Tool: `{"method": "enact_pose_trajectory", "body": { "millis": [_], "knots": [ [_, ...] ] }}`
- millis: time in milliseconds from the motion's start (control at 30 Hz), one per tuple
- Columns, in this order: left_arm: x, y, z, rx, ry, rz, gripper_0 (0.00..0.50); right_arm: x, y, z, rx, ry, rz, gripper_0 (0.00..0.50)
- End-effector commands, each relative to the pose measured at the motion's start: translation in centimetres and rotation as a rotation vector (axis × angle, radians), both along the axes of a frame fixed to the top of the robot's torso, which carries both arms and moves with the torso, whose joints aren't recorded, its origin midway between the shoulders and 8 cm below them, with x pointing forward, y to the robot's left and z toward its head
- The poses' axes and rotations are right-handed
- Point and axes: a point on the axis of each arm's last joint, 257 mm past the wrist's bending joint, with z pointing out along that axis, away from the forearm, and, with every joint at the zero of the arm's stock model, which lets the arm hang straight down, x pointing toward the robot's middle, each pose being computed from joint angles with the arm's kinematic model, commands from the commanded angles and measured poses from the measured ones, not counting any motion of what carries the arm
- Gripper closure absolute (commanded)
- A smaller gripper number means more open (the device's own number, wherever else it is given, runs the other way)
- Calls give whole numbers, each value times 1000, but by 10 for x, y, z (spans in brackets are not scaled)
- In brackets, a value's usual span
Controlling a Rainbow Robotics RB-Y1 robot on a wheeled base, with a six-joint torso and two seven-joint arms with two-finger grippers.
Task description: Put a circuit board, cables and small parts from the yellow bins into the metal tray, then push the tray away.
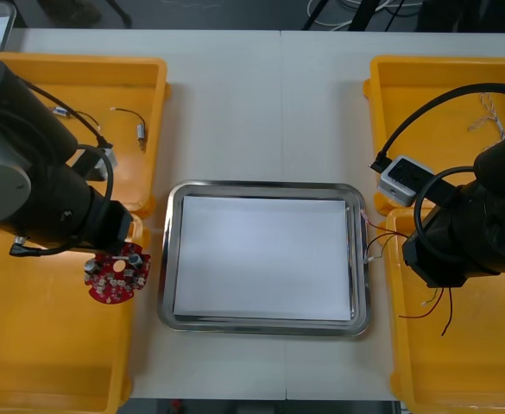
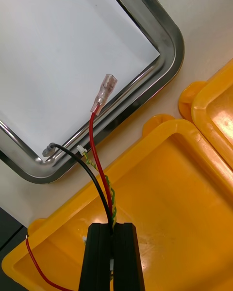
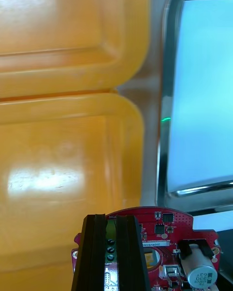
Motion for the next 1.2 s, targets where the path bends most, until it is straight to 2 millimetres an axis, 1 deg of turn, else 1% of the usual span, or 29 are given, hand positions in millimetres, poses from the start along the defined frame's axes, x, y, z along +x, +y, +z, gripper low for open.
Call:
{"method": "enact_pose_trajectory", "body": {
  "millis": [33,67,100,233,400,600,700,867,967,1133,1200],
  "knots": [
    [7,-43,18,-4,-62,-85,500,2,-2,8,-3,-20,-26,500],
    [7,-51,17,-2,-66,-101,500,2,-2,8,-4,-21,-26,500],
    [7,-55,17,0,-67,-108,500,1,-2,8,-3,-19,-25,500],
    [8,-80,10,11,-78,-148,500,1,-2,8,-4,-19,-25,500],
    [8,-111,-3,-6,-76,-183,500,1,-2,8,-3,-19,-25,500],
    [14,-138,-17,-15,-89,-200,500,2,-2,8,-4,-21,-26,500],
    [18,-147,-26,-21,-97,-203,500,1,-2,8,-3,-19,-23,500],
    [22,-156,-41,-29,-107,-210,500,1,-2,8,-3,-19,-23,500],
    [21,-158,-49,-27,-105,-215,500,1,-2,8,-6,-20,-21,500],
    [24,-154,-60,-3,-104,-211,500,1,-2,8,-5,-18,-19,500],
    [26,-152,-68,4,-103,-206,500,1,-2,8,-5,-19,-19,500]
  ]
}}
